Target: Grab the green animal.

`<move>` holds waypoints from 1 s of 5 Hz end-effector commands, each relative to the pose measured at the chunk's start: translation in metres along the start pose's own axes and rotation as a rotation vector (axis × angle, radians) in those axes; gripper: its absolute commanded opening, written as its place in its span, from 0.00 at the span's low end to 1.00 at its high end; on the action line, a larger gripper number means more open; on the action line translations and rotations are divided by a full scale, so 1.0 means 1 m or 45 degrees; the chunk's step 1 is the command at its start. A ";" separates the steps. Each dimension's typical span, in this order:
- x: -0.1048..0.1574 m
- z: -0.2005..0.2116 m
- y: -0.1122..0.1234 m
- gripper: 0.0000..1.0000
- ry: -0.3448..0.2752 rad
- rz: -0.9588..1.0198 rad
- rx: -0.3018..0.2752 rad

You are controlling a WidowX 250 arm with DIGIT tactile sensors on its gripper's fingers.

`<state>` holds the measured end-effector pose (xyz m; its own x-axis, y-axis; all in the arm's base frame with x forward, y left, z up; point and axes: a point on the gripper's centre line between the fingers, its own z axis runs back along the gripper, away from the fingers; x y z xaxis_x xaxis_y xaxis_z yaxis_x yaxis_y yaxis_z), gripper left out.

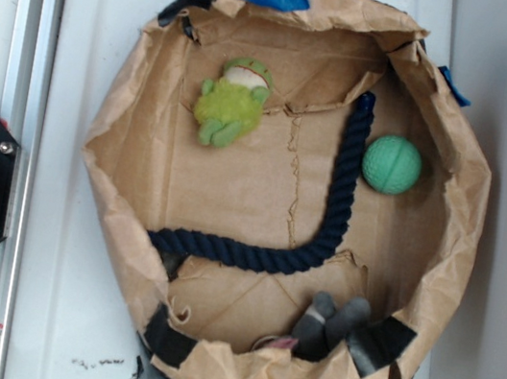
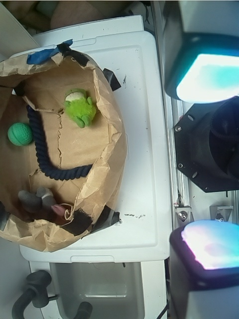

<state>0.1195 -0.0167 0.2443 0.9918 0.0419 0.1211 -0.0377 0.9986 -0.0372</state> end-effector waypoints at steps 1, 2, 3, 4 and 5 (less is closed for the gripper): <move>0.000 0.000 0.000 1.00 0.000 0.000 0.000; 0.049 -0.009 0.004 1.00 -0.075 0.215 -0.015; 0.096 -0.026 0.016 1.00 -0.117 0.492 0.034; 0.120 -0.047 0.027 1.00 -0.130 0.776 0.039; 0.119 -0.082 0.044 1.00 -0.159 1.079 0.151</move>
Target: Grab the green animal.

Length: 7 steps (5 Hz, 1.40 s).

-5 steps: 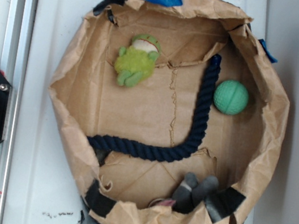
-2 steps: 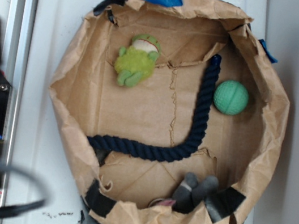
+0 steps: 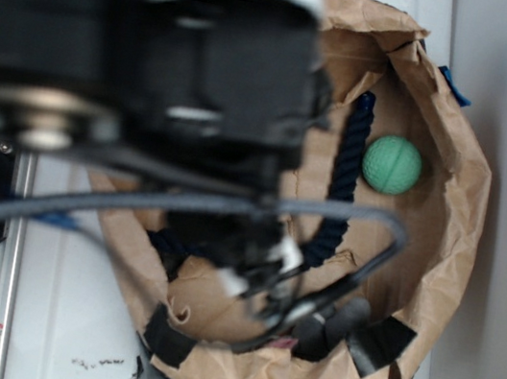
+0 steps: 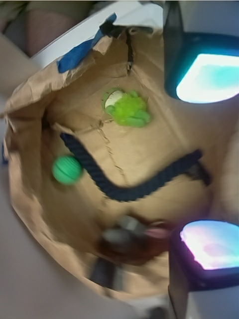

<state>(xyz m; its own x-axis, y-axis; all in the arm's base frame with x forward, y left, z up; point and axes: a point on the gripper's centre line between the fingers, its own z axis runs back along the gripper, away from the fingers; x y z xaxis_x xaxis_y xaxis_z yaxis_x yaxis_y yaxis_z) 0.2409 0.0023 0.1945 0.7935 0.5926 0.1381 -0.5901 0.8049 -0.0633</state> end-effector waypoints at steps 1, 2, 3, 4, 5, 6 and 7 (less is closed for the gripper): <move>0.017 -0.049 0.032 1.00 -0.167 0.461 0.140; 0.019 -0.080 0.044 1.00 -0.188 0.569 0.231; 0.012 -0.104 0.055 1.00 -0.211 0.581 0.321; 0.016 -0.117 0.063 1.00 -0.234 0.601 0.361; 0.019 -0.130 0.067 1.00 -0.261 0.575 0.390; 0.021 -0.152 0.073 1.00 -0.265 0.541 0.440; 0.017 -0.161 0.073 1.00 -0.266 0.534 0.456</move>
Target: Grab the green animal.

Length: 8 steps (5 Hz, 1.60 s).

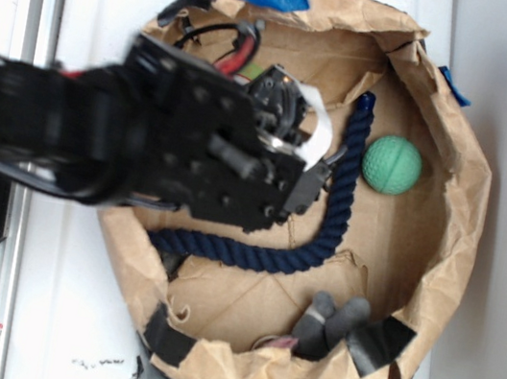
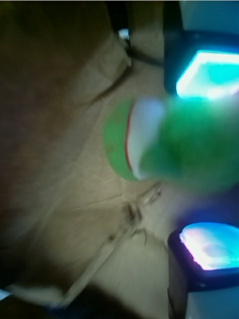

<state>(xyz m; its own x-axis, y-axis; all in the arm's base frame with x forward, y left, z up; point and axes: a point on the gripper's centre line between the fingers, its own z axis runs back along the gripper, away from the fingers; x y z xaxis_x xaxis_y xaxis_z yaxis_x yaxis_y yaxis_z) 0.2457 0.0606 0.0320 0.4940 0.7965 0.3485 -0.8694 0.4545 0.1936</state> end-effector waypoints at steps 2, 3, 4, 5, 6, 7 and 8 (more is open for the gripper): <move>0.007 -0.003 0.018 0.00 -0.031 0.042 -0.036; 0.008 0.001 0.019 0.00 -0.029 0.011 -0.064; 0.013 0.012 0.018 0.00 -0.028 -0.067 -0.141; 0.022 0.035 0.006 0.00 -0.026 -0.294 -0.272; 0.038 0.084 -0.012 0.00 0.001 -0.555 -0.515; 0.042 0.122 -0.016 0.00 0.098 -0.794 -0.615; 0.038 0.150 -0.009 0.00 0.113 -1.049 -0.670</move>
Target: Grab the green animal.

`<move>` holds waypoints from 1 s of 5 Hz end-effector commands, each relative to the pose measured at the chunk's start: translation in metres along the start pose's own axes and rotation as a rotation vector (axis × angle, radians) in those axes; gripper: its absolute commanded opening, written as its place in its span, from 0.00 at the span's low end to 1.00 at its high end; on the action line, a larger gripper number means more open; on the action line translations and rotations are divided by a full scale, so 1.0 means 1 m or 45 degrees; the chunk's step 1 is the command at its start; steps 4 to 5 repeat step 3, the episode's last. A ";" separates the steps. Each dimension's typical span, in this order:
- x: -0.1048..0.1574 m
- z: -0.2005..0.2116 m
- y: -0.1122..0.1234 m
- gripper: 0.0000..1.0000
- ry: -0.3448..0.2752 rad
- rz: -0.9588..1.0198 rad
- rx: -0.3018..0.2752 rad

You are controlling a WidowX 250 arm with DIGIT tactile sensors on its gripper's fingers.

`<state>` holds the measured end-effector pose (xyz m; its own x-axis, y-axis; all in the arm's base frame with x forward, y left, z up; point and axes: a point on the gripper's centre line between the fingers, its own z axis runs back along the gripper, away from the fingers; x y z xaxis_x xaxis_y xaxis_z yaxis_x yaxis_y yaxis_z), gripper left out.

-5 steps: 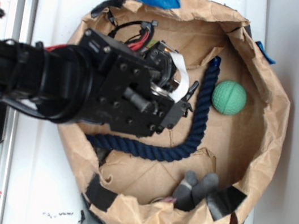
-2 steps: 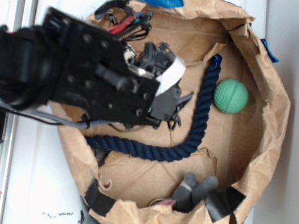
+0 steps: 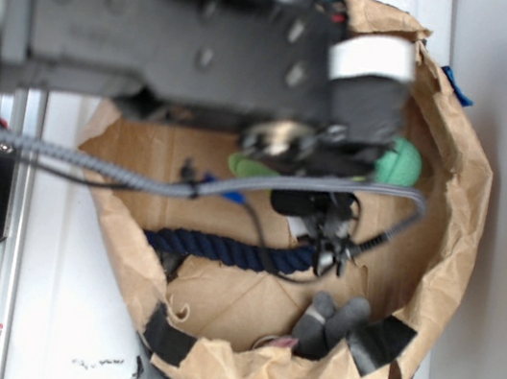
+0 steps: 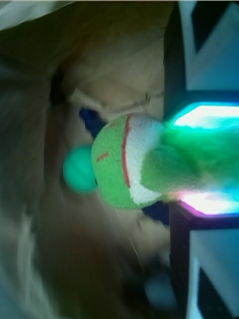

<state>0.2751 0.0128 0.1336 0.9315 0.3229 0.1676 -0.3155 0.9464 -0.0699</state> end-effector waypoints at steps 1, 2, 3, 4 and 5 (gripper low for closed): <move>0.010 0.061 0.012 0.00 0.009 -0.393 -0.082; 0.010 0.072 0.016 0.00 0.025 -0.470 -0.091; 0.007 0.072 0.019 0.00 0.021 -0.463 -0.070; 0.007 0.072 0.019 0.00 0.021 -0.463 -0.070; 0.007 0.072 0.019 0.00 0.021 -0.463 -0.070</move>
